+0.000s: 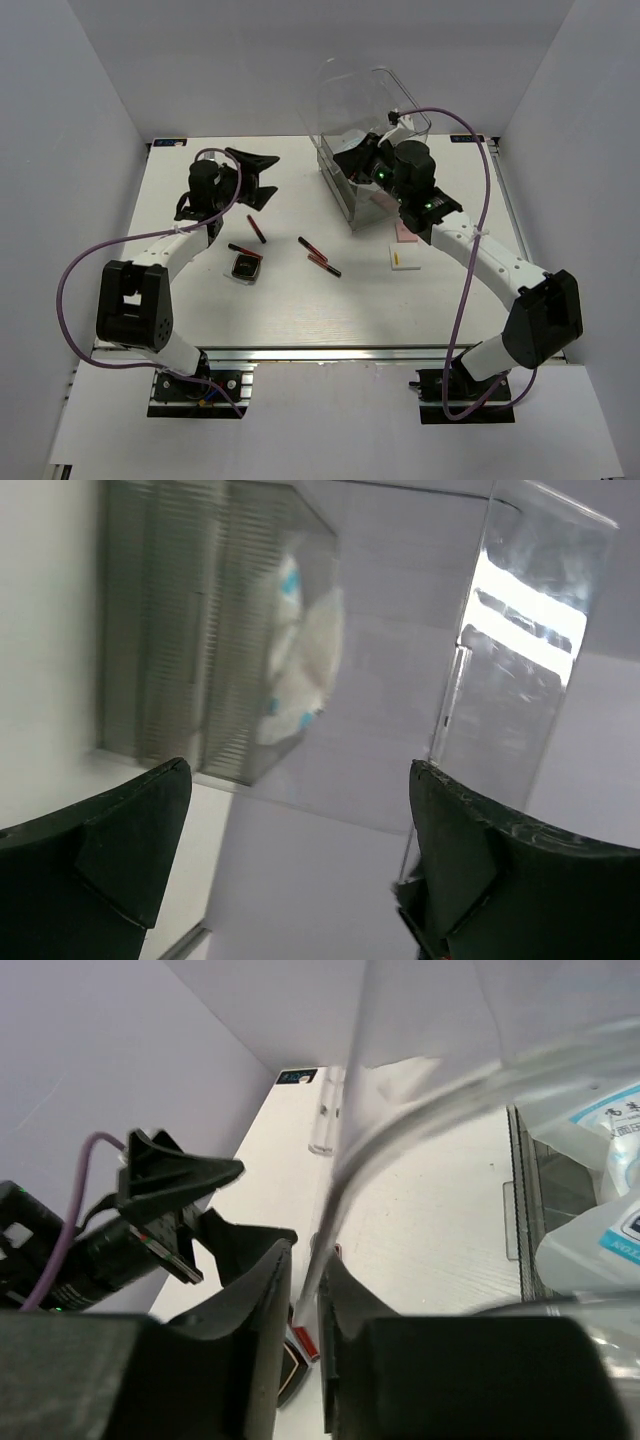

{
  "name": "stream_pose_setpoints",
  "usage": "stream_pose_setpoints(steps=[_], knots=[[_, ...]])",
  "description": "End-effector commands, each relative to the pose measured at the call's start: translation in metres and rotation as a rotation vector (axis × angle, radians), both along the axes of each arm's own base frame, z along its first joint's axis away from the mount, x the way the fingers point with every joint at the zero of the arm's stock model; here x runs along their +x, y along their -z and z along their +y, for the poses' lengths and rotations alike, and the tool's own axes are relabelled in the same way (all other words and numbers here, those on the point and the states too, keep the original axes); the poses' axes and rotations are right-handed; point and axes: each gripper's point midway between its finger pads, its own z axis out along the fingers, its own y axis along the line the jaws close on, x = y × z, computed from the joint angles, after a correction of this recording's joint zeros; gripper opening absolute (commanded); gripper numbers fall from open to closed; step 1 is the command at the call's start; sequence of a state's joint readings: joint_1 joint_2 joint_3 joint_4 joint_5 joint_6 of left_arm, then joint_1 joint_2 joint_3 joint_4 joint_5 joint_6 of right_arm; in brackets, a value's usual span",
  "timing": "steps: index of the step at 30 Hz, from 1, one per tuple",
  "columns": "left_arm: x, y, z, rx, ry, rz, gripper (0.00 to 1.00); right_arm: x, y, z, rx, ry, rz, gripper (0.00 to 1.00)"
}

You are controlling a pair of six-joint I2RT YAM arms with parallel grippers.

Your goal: Organize the makeup

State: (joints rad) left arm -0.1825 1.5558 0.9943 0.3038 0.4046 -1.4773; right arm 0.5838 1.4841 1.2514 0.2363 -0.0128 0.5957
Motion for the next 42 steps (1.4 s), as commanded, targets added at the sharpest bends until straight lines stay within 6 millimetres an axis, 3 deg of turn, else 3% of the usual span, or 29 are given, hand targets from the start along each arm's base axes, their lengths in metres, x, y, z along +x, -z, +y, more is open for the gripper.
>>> stream_pose_setpoints(steps=[1,5,7,8,14,20,23,27,35,37,40,42], knots=[[-0.010,0.020,0.013,0.095,-0.016,0.040,0.98,-0.010,-0.061,-0.015,0.060,0.008,-0.177,0.25],[-0.014,0.018,0.011,0.136,0.015,0.018,0.98,-0.015,-0.050,-0.011,0.038,-0.026,-0.139,0.50],[-0.016,0.021,0.011,0.173,0.034,0.016,0.98,-0.020,-0.044,-0.006,0.026,-0.063,-0.110,0.83],[-0.016,0.017,0.010,0.182,0.044,0.001,0.98,-0.022,-0.040,-0.004,0.021,-0.076,-0.093,0.89],[-0.014,0.014,0.005,0.219,0.099,-0.038,0.98,-0.046,0.009,0.000,-0.101,-0.188,0.074,0.89],[0.001,0.024,0.001,0.194,0.102,-0.025,0.98,-0.078,0.046,-0.013,-0.235,-0.267,0.170,0.89],[0.010,0.017,-0.002,0.182,0.104,-0.043,0.98,-0.078,0.046,-0.022,-0.272,-0.250,0.170,0.90],[0.023,0.024,-0.008,0.158,0.116,-0.020,0.98,-0.078,0.039,-0.015,-0.277,-0.283,0.193,0.89],[0.030,0.016,-0.061,0.067,0.233,-0.044,0.97,-0.065,0.023,-0.007,-0.232,-0.262,0.175,0.89],[0.033,0.019,-0.073,0.038,0.242,-0.042,0.94,-0.064,0.020,-0.007,-0.225,-0.259,0.169,0.89],[0.039,0.003,-0.080,-0.059,0.208,-0.124,0.81,-0.062,0.015,-0.005,-0.212,-0.255,0.161,0.89],[0.045,-0.003,-0.080,-0.104,0.165,-0.171,0.79,-0.061,0.015,-0.004,-0.207,-0.255,0.162,0.89]])
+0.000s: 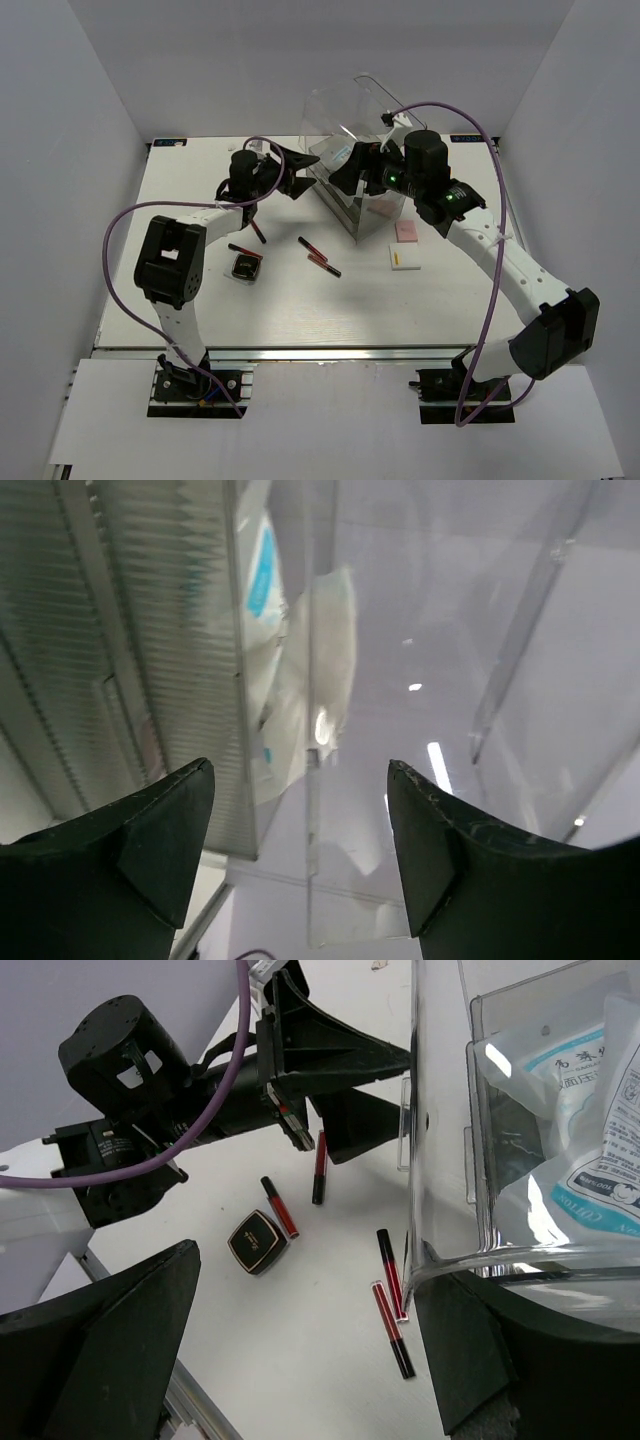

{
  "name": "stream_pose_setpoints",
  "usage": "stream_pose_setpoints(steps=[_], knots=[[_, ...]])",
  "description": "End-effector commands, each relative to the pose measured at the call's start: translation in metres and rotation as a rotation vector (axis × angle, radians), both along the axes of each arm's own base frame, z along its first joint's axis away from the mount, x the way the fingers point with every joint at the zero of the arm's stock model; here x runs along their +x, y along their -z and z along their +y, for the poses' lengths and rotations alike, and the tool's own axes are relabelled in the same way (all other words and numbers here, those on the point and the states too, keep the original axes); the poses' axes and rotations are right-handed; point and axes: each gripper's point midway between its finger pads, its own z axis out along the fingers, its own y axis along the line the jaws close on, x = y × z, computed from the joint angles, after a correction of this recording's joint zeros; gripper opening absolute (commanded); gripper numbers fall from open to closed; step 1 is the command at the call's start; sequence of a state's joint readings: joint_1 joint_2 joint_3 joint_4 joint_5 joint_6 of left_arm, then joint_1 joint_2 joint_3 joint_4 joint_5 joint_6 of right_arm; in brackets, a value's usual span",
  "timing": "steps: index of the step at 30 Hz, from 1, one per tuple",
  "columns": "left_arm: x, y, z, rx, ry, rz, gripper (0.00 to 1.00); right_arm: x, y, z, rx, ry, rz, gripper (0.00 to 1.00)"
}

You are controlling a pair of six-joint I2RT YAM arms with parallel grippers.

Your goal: Organize the makeup

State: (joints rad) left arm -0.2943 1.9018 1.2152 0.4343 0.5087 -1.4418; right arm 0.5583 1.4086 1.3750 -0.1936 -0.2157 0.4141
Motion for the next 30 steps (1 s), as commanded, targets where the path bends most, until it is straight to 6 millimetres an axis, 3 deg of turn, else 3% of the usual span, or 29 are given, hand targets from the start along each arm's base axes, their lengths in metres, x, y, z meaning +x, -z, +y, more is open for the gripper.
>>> stream_pose_setpoints(steps=[1,4,5,6,13,21,26,30], knots=[[0.011,-0.046,0.002,-0.131,-0.066,-0.147,0.78,-0.010,0.005,0.011,0.017,-0.042,0.076,0.89],[0.016,-0.051,0.007,-0.162,-0.118,-0.188,0.78,-0.008,0.002,0.011,0.024,-0.039,0.074,0.89],[0.016,-0.063,0.010,-0.209,-0.132,-0.224,0.78,-0.008,0.002,0.011,0.025,-0.039,0.074,0.89],[0.017,-0.059,0.013,-0.228,-0.154,-0.223,0.77,-0.008,0.001,0.011,0.026,-0.040,0.073,0.89],[0.011,-0.087,0.018,-0.394,-0.153,-0.303,0.67,-0.011,0.001,0.012,0.026,-0.052,0.072,0.89],[0.006,-0.095,0.019,-0.435,-0.144,-0.306,0.64,-0.019,0.009,0.008,-0.003,-0.072,0.081,0.89],[0.016,-0.115,0.016,-0.446,-0.137,-0.336,0.65,-0.032,0.035,-0.011,-0.115,-0.069,0.114,0.89],[0.021,-0.119,0.016,-0.448,-0.135,-0.337,0.65,-0.030,0.034,-0.028,-0.195,-0.061,0.040,0.89]])
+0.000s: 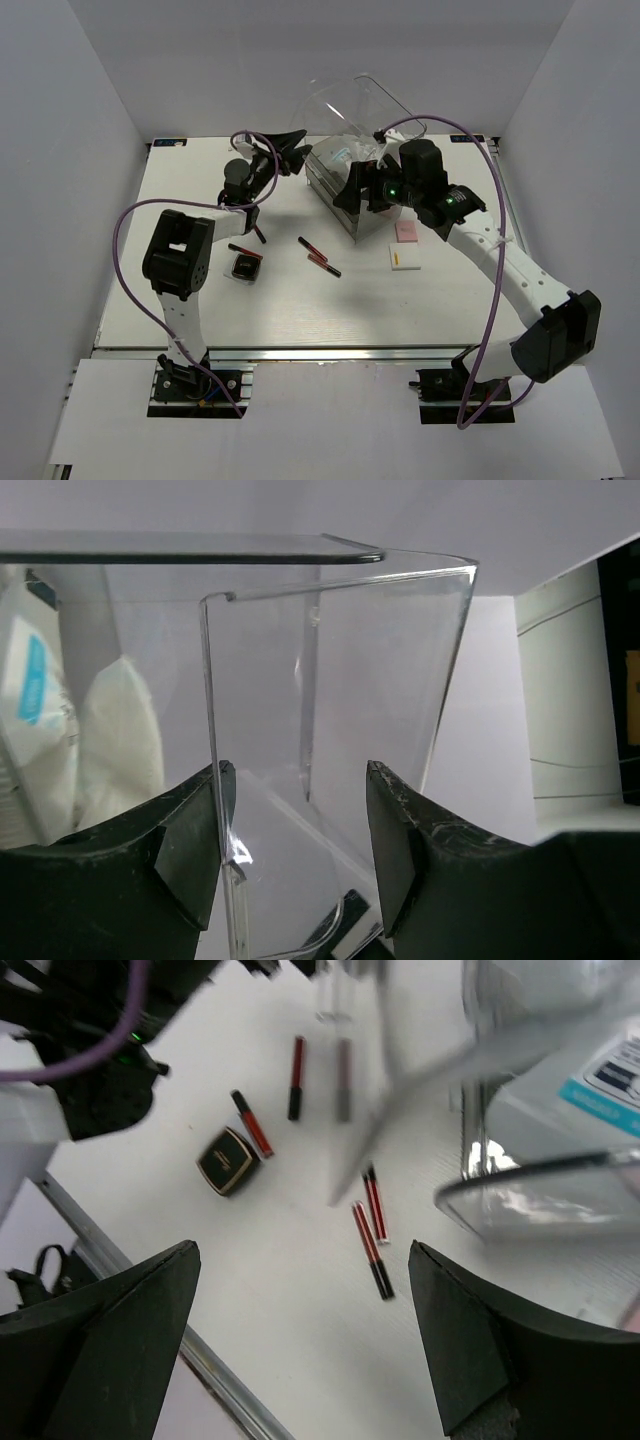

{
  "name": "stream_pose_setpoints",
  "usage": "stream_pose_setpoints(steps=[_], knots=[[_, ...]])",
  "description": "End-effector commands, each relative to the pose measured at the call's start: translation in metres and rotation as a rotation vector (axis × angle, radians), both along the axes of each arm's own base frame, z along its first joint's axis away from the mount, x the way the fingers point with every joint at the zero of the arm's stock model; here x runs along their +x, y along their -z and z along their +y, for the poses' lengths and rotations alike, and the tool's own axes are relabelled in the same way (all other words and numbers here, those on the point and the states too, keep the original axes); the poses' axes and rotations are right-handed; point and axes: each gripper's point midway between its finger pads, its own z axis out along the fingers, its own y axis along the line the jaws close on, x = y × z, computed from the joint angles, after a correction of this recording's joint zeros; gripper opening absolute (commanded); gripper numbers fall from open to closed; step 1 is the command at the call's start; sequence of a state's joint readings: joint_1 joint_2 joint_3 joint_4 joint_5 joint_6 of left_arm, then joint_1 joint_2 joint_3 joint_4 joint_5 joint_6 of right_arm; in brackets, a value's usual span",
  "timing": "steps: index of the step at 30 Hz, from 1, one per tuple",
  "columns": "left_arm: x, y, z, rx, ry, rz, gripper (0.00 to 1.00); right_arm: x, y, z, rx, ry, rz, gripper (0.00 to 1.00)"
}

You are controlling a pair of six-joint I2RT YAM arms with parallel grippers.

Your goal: Organize the makeup

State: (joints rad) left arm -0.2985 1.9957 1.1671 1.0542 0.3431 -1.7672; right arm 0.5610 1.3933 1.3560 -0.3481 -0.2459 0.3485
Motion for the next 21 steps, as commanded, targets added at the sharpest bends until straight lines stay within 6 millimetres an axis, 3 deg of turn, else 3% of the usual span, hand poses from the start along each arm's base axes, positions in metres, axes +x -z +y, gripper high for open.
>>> stream_pose_setpoints(steps=[1,6,8,9,10,11,12,16,21], knots=[[-0.002,-0.041,0.001,-0.047,0.001,-0.101,0.65,-0.007,-0.002,-0.021,-0.095,-0.014,-0.073,0.89],[0.004,-0.016,0.008,0.027,0.008,-0.014,0.70,-0.008,0.009,-0.038,-0.211,-0.045,-0.088,0.89],[0.012,0.027,0.013,0.172,-0.004,0.139,0.77,-0.007,0.010,-0.048,-0.228,-0.034,-0.102,0.89],[0.011,0.059,0.017,0.268,-0.004,0.311,0.80,-0.008,0.011,-0.051,-0.229,-0.031,-0.114,0.89],[0.010,0.075,0.025,0.376,-0.021,0.340,0.84,-0.007,0.010,-0.055,-0.233,-0.027,-0.123,0.89],[0.007,0.091,0.032,0.435,-0.026,0.404,0.94,-0.005,0.011,-0.059,-0.236,-0.019,-0.127,0.89],[-0.004,0.118,0.040,0.502,-0.019,0.530,0.96,-0.004,0.012,-0.061,-0.241,-0.014,-0.132,0.89],[-0.014,0.146,0.063,0.647,-0.068,0.619,0.98,0.000,0.014,-0.072,-0.250,0.003,-0.141,0.89],[-0.002,0.142,0.049,0.535,-0.048,0.524,0.98,-0.012,0.013,-0.067,-0.289,-0.204,-0.251,0.89]])
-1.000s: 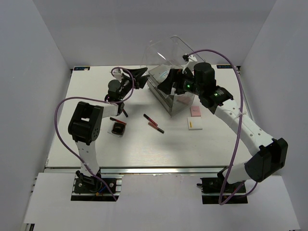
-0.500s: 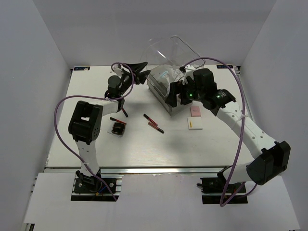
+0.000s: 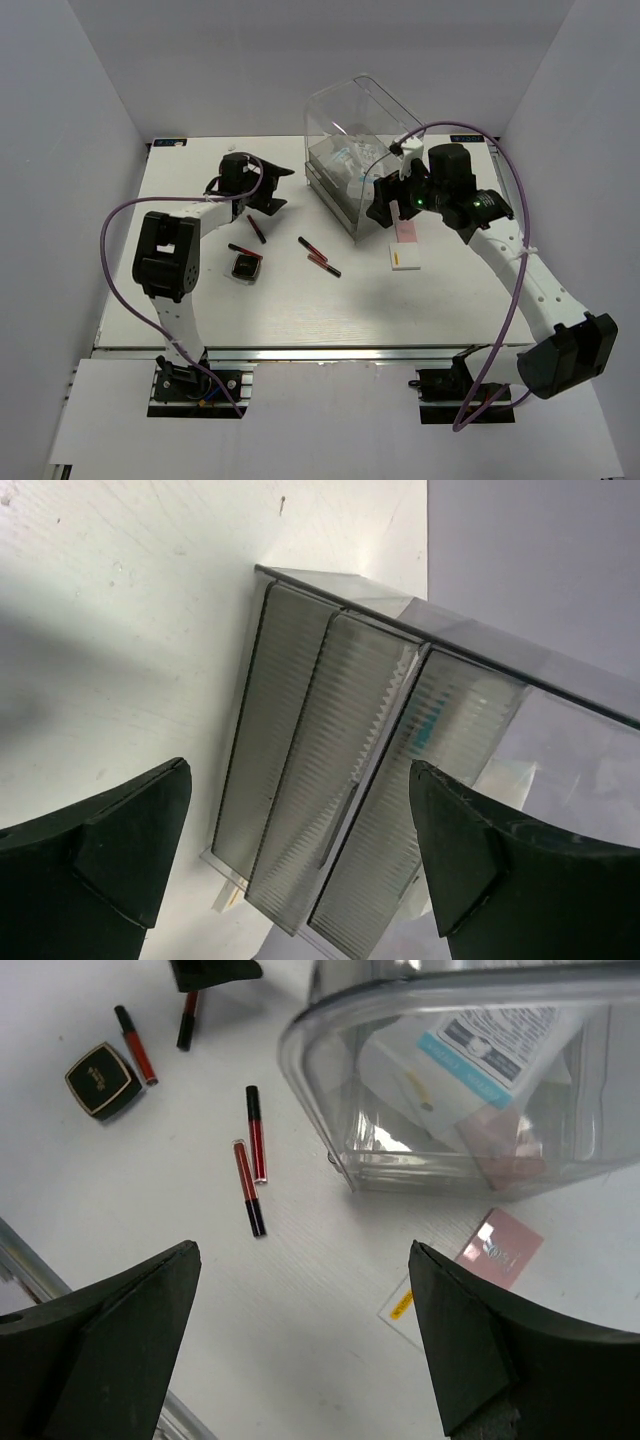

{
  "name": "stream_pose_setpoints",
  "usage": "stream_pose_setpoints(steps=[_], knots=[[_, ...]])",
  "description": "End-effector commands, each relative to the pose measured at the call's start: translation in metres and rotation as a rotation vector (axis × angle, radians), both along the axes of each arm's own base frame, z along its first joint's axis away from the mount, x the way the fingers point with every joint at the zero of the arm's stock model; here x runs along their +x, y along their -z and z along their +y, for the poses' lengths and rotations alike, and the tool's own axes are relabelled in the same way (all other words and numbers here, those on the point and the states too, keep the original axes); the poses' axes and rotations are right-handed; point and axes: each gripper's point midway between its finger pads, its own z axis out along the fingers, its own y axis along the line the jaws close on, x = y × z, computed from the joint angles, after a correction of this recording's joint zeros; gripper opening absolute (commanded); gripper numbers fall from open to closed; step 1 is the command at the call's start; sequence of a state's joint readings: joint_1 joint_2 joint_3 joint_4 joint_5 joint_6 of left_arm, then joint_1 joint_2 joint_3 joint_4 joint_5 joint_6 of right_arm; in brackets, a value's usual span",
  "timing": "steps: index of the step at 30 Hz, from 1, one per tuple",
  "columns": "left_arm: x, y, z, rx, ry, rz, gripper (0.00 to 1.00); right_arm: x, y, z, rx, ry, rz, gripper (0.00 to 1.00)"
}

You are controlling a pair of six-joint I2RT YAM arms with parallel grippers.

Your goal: Organize the makeup

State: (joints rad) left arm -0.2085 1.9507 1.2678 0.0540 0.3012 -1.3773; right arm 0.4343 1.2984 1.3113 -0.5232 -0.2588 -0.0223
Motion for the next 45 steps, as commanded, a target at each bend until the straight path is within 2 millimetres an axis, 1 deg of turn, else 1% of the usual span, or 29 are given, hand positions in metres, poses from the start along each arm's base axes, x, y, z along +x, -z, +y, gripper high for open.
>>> stream_pose_setpoints(steps=[1,2,3,4,5,6,7,9,10,11,13,14,15,16,18,20,21,26,32,36,39,41,45], knots=[[-0.002,-0.011,-0.013,-0.053,0.035,-0.041,0.98,-0.013,-0.007,0.007,-0.019,-0.192,-0.106,0.89],[0.000,-0.010,-0.020,-0.081,0.053,-0.046,0.97,-0.015,-0.009,0.006,0.022,-0.228,-0.104,0.89],[0.004,-0.013,-0.026,-0.101,0.066,-0.069,0.92,-0.017,-0.013,0.005,0.050,-0.243,-0.111,0.89],[0.005,-0.009,-0.036,-0.110,0.086,-0.064,0.79,-0.016,-0.018,0.006,0.080,-0.257,-0.130,0.84],[0.011,-0.007,-0.045,-0.118,0.115,-0.066,0.72,-0.018,-0.019,0.006,0.105,-0.271,-0.130,0.81],[0.012,-0.004,-0.052,-0.118,0.133,-0.061,0.63,-0.015,-0.016,0.001,0.113,-0.254,-0.124,0.78],[0.013,-0.004,-0.059,-0.122,0.151,-0.068,0.52,-0.014,-0.016,0.000,0.121,-0.254,-0.127,0.70],[0.018,-0.003,-0.068,-0.140,0.175,-0.082,0.40,-0.009,-0.017,-0.004,0.138,-0.249,-0.140,0.62],[0.018,-0.004,-0.072,-0.150,0.181,-0.089,0.38,-0.007,-0.018,-0.006,0.146,-0.246,-0.140,0.51],[0.018,-0.004,-0.074,-0.157,0.185,-0.096,0.36,-0.005,-0.020,-0.009,0.159,-0.249,-0.146,0.46],[0.019,-0.004,-0.078,-0.168,0.196,-0.114,0.37,-0.003,-0.018,-0.012,0.168,-0.243,-0.140,0.40],[0.018,-0.005,-0.080,-0.170,0.201,-0.118,0.38,-0.001,-0.017,-0.014,0.172,-0.238,-0.139,0.40],[0.020,-0.010,-0.080,-0.176,0.204,-0.146,0.39,0.000,-0.015,-0.016,0.174,-0.234,-0.141,0.40],[0.017,-0.008,-0.082,-0.185,0.208,-0.141,0.40,0.000,-0.014,-0.016,0.175,-0.231,-0.138,0.40],[0.018,-0.017,-0.084,-0.203,0.211,-0.181,0.42,0.002,-0.012,-0.019,0.174,-0.222,-0.138,0.40],[0.014,-0.019,-0.083,-0.220,0.208,-0.187,0.42,0.002,-0.009,-0.020,0.174,-0.218,-0.131,0.41],[0.014,-0.023,-0.083,-0.225,0.205,-0.203,0.42,0.001,-0.010,-0.020,0.174,-0.220,-0.133,0.41],[0.006,-0.027,-0.077,-0.235,0.177,-0.221,0.42,0.002,-0.006,-0.020,0.176,-0.218,-0.126,0.42],[0.004,-0.037,-0.082,-0.273,0.205,-0.265,0.42,0.003,-0.002,-0.020,0.173,-0.216,-0.122,0.43],[0.003,-0.048,-0.088,-0.300,0.227,-0.312,0.42,0.003,0.000,-0.021,0.171,-0.214,-0.117,0.43],[0.000,-0.048,-0.090,-0.302,0.240,-0.315,0.42,0.002,0.002,-0.022,0.168,-0.210,-0.113,0.44],[-0.001,-0.044,-0.093,-0.304,0.249,-0.312,0.41,0.002,0.002,-0.022,0.170,-0.210,-0.112,0.44],[-0.003,-0.040,-0.101,-0.304,0.271,-0.307,0.41,0.002,0.003,-0.023,0.172,-0.205,-0.108,0.44]])
